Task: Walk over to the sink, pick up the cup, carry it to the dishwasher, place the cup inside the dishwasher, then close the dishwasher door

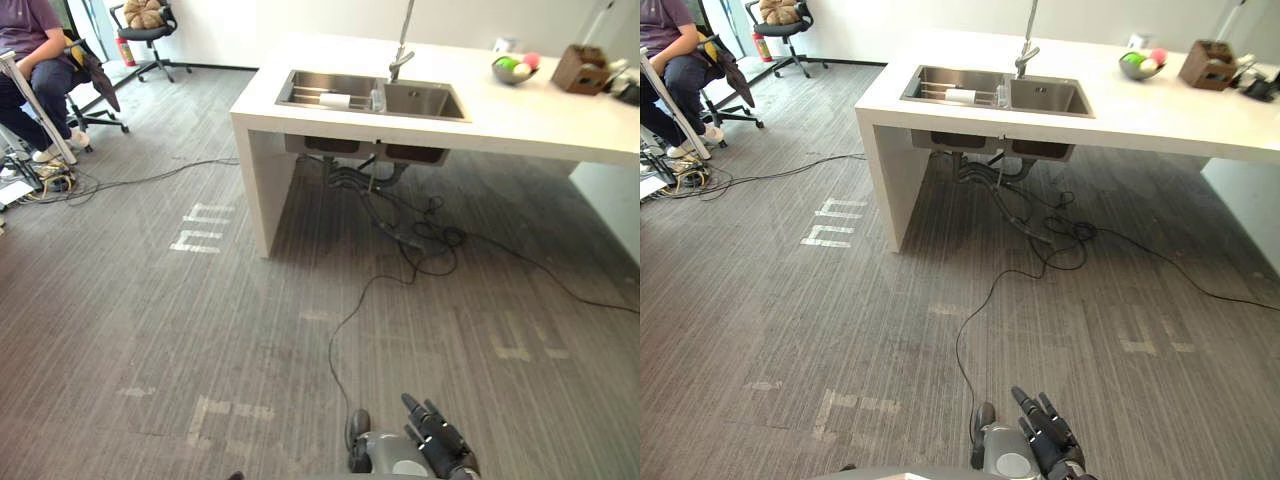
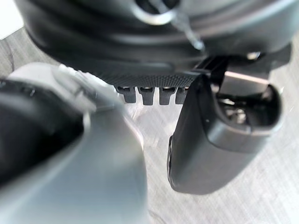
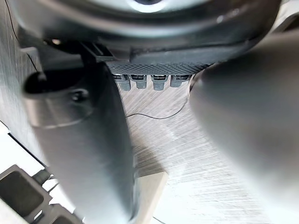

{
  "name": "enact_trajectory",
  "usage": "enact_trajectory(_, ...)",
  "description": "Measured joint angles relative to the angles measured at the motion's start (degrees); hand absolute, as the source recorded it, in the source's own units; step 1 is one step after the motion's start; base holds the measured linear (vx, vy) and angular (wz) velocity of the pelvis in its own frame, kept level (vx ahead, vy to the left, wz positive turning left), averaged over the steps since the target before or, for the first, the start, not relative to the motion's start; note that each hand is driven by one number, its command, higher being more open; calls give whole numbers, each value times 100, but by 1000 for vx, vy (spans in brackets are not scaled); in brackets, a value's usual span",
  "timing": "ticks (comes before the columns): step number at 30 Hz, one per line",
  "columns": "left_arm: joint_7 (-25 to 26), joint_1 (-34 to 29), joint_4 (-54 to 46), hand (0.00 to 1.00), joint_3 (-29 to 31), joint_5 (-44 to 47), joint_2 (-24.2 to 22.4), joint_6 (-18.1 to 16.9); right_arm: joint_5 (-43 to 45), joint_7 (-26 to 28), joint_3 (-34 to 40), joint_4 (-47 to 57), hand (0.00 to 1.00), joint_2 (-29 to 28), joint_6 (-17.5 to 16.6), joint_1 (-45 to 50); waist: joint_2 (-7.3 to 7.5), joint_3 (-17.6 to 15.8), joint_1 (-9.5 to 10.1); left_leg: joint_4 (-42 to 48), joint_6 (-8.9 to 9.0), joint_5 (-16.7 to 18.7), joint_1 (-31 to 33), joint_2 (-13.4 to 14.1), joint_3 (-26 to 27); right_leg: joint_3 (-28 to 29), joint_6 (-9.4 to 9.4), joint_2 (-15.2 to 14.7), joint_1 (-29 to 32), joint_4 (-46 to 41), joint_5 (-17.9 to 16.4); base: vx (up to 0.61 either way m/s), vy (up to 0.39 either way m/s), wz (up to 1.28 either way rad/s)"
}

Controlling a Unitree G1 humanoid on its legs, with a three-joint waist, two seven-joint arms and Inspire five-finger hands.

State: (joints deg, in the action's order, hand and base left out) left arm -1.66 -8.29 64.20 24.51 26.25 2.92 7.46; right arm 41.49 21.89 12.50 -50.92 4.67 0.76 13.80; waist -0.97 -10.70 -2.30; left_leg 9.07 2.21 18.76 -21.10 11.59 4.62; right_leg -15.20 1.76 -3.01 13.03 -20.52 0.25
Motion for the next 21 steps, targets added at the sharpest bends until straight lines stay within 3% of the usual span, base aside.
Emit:
enact_trajectory(1,3,64,-36,100,84,-58,-36,1,-4,-67,62,-22,100,-10,29,-37,-11,-48,35,388,34,21,109,11,-7,-29,-77,10,22,-169,-134,498,-342,20)
enact_trajectory(2,2,153,-135,100,257,-123,-158,5,-14,-180,130,-132,100,9,94,-129,-72,-55,52,1370,35,15,442,-8,-104,-98,-132,41,-15,-275,-365,449,-307,8)
enact_trajectory(3,0,198,-156,100,319,-158,-239,26,-64,-194,171,-214,100,73,158,-167,-186,10,49,2244,75,-235,721,-62,-243,-139,-164,157,-155,-238,-506,458,-284,9)
enact_trajectory(4,2,199,-139,100,318,-180,-277,34,-112,-192,177,-248,100,115,193,-187,-277,68,52,2534,66,-423,840,-48,-238,-174,-196,254,-252,-181,-558,476,-215,8)
enact_trajectory(5,6,207,-143,100,329,-217,-311,-6,-144,-191,165,-343,100,165,208,-211,-387,133,25,3036,244,-855,1057,151,-313,-241,-246,443,-475,-18,-649,401,-138,5)
enact_trajectory(6,5,213,-159,100,325,-230,-327,-71,-181,-193,141,-399,100,190,209,-216,-422,128,35,3347,287,-1169,1175,234,-298,-236,-256,542,-638,143,-665,498,-129,2)
enact_trajectory(7,5,237,-206,100,320,-303,-348,-242,-265,-217,34,-480,100,227,192,-218,-424,97,87,4026,332,-2017,1492,431,-236,-165,-275,725,-1074,617,-653,479,-86,-6)
enact_trajectory(8,0,248,-323,100,273,-458,-373,-361,-286,-229,-57,-555,100,278,188,-233,-419,105,150,4775,288,-1433,1948,482,-215,-79,-339,823,-1435,970,-597,542,-109,-5)
enact_trajectory(9,-2,258,-363,100,219,-588,-376,-458,-287,-240,-108,-638,100,321,192,-270,-413,101,172,4996,236,-1071,2148,493,-151,-45,-345,847,-1616,1114,-573,507,-110,-15)
enact_trajectory(11,-52,306,-493,100,-85,-836,-397,-915,-284,-315,-397,-744,100,439,200,-397,-328,58,304,4384,50,-221,2732,388,603,111,-415,759,-2214,1510,-498,479,-61,-27)
enact_trajectory(13,-121,285,-655,100,-354,-946,-395,-1224,-284,-314,-446,-701,100,431,199,-622,-272,22,325,3415,-32,-123,3083,175,1200,254,-471,584,-2423,1651,-537,381,62,-43)
enact_trajectory(14,-124,275,-831,100,-654,-957,-394,-1482,-288,-310,-497,-605,100,390,179,-874,-226,-7,371,2069,-91,-412,3338,-152,1658,423,-476,365,-2608,1774,-631,394,120,-63)
enact_trajectory(15,-123,250,-924,100,-815,-946,-390,-1592,-290,-290,-548,-506,100,375,140,-944,-235,-2,424,1210,-96,-780,3447,-333,1768,529,-454,261,-2736,1834,-738,481,190,-55)
enact_trajectory(17,-85,135,-1133,100,-1094,-926,-410,-1865,-339,-237,-730,-374,100,294,-14,-980,-277,24,480,211,-25,-1319,3723,-385,1815,635,-411,228,-3058,1919,-1073,485,247,-28)
enact_trajectory(19,59,5,-1315,100,-1373,-872,-395,-2144,-487,-95,-946,-355,100,193,-214,-905,-302,79,558,-318,22,-1544,3889,-266,1803,780,-287,299,-3417,1912,-1443,533,268,-28)
enact_trajectory(20,202,-25,-1459,100,-1585,-875,-289,-2258,-584,-96,-992,-432,100,47,-245,-878,-207,208,642,-81,-190,-2384,4033,-248,1694,904,-292,207,-3532,1832,-1711,628,272,-38)
enact_trajectory(21,394,-46,-1784,100,-1779,-872,-181,-2301,-690,-114,-1019,-573,100,-96,-218,-880,71,358,653,141,-329,-2679,4198,-417,1653,1041,-457,14,-3372,1535,-1869,642,268,-32)
